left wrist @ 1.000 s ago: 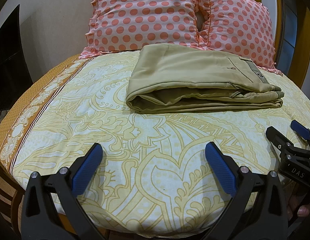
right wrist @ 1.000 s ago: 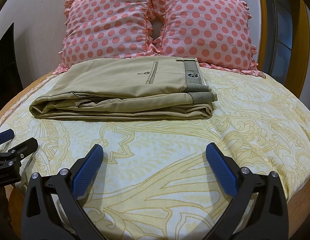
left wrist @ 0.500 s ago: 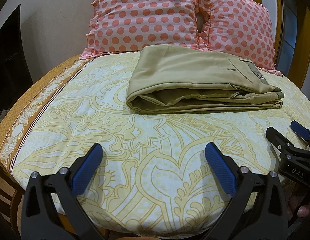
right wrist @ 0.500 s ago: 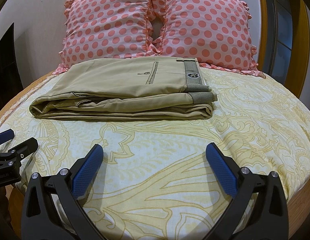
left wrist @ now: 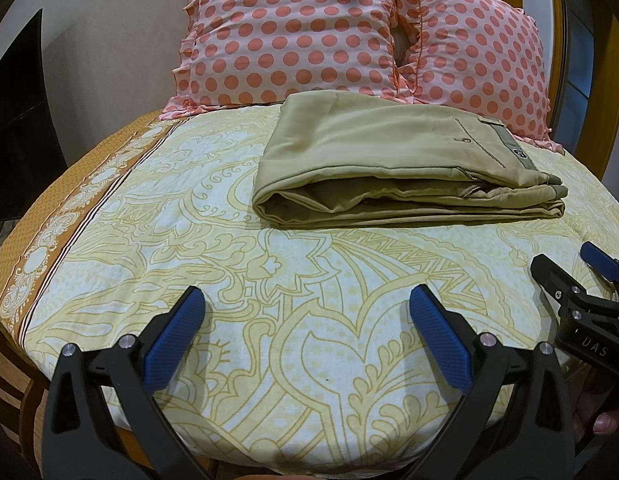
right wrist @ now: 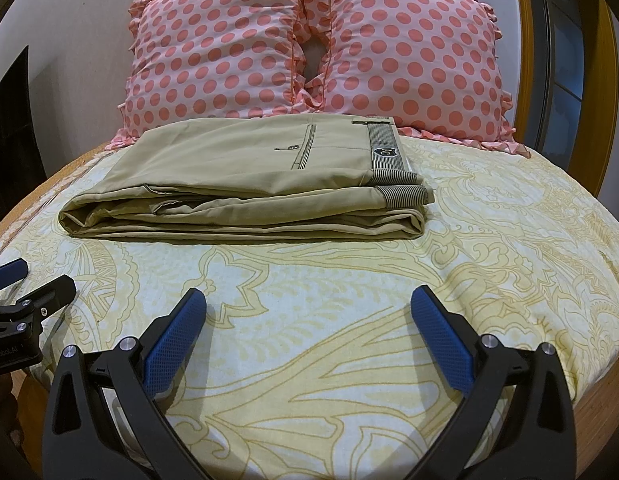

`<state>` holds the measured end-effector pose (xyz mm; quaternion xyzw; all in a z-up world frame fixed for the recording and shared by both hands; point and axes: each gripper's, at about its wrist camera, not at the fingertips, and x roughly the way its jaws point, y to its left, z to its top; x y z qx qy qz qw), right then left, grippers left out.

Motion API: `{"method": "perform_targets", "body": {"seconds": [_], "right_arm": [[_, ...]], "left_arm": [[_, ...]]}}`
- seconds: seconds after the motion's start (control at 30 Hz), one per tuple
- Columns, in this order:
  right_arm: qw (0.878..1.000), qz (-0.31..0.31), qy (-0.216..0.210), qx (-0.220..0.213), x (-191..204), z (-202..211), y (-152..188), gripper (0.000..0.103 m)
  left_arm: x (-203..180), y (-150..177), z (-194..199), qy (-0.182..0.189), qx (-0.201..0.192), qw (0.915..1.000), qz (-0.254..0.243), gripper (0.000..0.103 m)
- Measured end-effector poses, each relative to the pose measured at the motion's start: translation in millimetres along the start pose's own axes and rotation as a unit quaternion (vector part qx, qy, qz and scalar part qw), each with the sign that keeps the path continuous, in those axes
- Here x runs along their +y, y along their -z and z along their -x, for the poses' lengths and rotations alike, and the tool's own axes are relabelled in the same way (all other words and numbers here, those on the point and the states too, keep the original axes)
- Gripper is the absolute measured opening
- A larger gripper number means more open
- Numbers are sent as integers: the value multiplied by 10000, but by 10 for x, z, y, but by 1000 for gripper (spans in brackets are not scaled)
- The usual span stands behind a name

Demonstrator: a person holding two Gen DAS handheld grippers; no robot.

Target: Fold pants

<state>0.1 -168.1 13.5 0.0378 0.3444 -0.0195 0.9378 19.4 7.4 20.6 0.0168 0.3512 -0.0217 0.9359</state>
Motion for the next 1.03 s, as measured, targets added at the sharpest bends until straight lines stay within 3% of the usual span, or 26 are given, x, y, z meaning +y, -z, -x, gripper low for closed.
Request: {"method": "perform_targets", "body": {"seconds": [1.03], "right_arm": [[10000,-1,3,-16,5,-7,3,102]], "left_arm": [[-14,13,0,-8,-20,10000,4,101]]}}
